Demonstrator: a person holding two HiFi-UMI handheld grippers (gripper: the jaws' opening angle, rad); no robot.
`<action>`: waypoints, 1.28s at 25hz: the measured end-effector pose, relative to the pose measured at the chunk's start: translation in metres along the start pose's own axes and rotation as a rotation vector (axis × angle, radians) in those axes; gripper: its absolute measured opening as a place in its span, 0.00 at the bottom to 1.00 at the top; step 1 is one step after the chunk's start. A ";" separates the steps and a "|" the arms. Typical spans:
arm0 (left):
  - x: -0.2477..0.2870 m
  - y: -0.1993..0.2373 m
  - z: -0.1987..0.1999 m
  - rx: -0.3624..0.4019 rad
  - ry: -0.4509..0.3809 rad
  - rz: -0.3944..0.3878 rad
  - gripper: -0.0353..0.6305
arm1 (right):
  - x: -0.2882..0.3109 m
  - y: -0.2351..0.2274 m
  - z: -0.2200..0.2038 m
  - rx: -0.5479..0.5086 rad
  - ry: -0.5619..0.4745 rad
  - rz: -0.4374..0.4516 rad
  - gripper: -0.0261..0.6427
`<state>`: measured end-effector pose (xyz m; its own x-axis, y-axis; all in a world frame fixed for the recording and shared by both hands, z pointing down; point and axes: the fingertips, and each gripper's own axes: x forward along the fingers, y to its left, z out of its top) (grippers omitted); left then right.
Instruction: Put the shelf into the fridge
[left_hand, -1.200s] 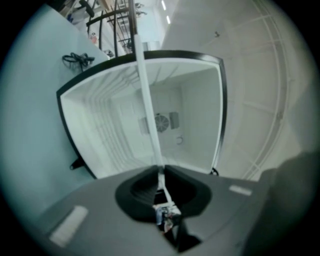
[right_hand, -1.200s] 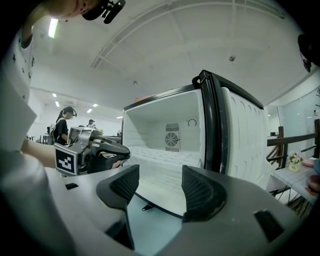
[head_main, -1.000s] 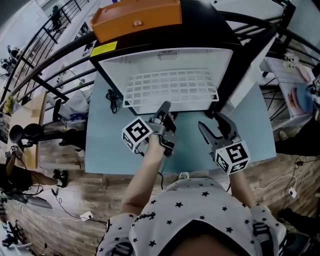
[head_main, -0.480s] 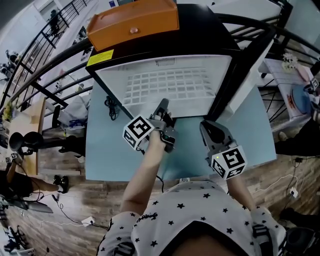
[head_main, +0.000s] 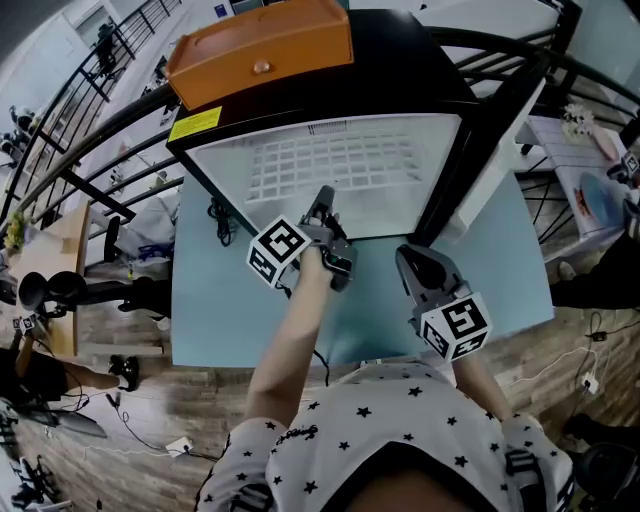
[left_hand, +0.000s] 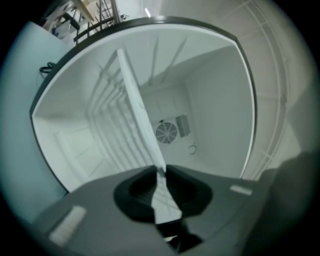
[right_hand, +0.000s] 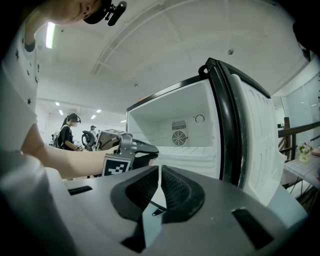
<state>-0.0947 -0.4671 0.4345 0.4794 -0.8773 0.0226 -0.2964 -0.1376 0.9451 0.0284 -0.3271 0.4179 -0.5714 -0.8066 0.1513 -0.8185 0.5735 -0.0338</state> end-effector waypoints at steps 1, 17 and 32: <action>0.003 0.000 0.001 0.005 -0.001 0.004 0.14 | 0.000 0.000 0.000 0.000 -0.001 0.001 0.08; 0.018 0.002 0.010 0.181 0.012 0.031 0.17 | -0.001 0.007 0.002 -0.003 0.008 0.012 0.08; -0.066 -0.027 -0.008 0.531 0.004 0.123 0.06 | -0.037 0.047 -0.004 -0.030 0.026 0.050 0.08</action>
<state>-0.1116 -0.4021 0.4102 0.4180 -0.8998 0.1247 -0.7261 -0.2484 0.6412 0.0114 -0.2703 0.4145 -0.6091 -0.7733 0.1760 -0.7868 0.6170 -0.0120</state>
